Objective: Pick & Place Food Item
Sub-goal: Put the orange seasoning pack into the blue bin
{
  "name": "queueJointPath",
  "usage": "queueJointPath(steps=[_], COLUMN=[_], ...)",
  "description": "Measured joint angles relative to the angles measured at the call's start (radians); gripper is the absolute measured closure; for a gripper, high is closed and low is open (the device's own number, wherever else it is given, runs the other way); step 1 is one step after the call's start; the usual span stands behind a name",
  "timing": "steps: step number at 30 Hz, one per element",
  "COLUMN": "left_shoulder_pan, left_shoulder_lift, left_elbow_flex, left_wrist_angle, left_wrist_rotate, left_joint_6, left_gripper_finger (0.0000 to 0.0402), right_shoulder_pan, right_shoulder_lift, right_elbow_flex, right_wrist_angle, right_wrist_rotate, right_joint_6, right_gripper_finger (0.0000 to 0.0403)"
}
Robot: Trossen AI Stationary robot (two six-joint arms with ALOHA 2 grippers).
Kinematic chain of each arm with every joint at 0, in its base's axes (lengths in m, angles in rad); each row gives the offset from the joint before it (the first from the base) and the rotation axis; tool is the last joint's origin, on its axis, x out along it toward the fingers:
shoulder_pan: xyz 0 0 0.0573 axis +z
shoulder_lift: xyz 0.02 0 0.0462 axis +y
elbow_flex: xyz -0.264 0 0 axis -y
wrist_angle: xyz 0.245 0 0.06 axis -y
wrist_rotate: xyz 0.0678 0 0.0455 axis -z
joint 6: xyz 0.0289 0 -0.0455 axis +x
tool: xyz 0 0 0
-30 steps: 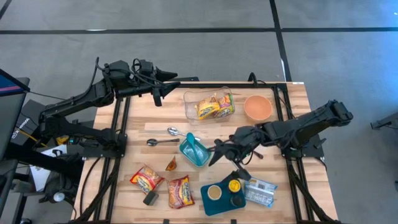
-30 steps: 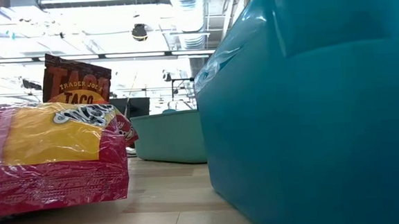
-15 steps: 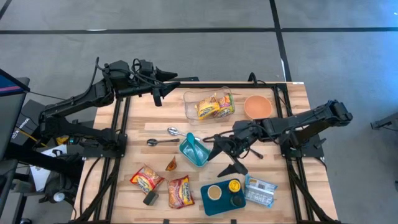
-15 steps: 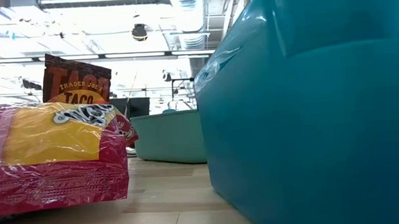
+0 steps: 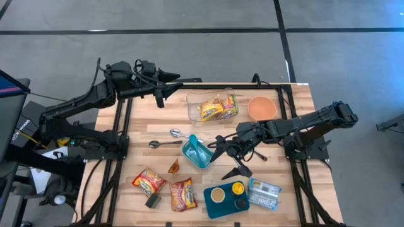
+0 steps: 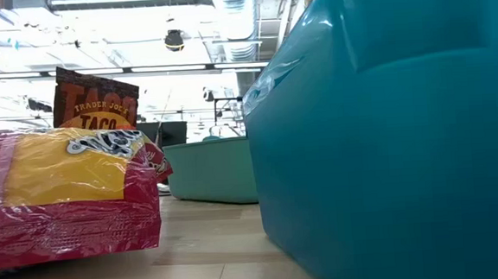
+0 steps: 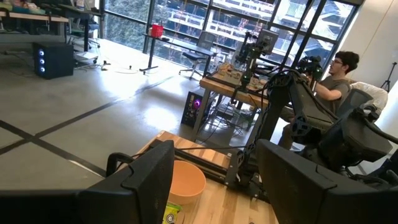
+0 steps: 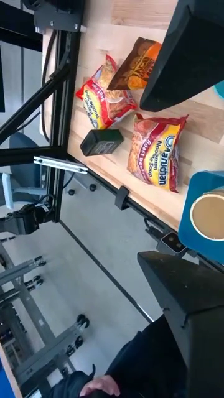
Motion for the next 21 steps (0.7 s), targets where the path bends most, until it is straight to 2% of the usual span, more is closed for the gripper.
queueJointPath(steps=[7,10,21], left_shoulder_pan=[0.0,0.0,0.0], left_shoulder_lift=[0.0,0.0,0.0], left_elbow_flex=[0.0,0.0,0.0], left_wrist_angle=[0.0,0.0,0.0], left_wrist_rotate=[0.0,0.0,0.0], left_joint_6=[0.0,0.0,0.0], left_gripper_finger=[0.0179,0.0179,0.0179], right_shoulder_pan=[0.0,-0.008,-0.115], right_shoulder_lift=[0.0,0.0,-0.014], right_elbow_flex=[0.0,0.0,0.001], right_wrist_angle=[-0.015,-0.013,0.0], right_wrist_rotate=[0.0,0.0,0.0], right_joint_6=[0.008,0.008,0.035], right_gripper_finger=[0.0025,0.0041,0.0211])
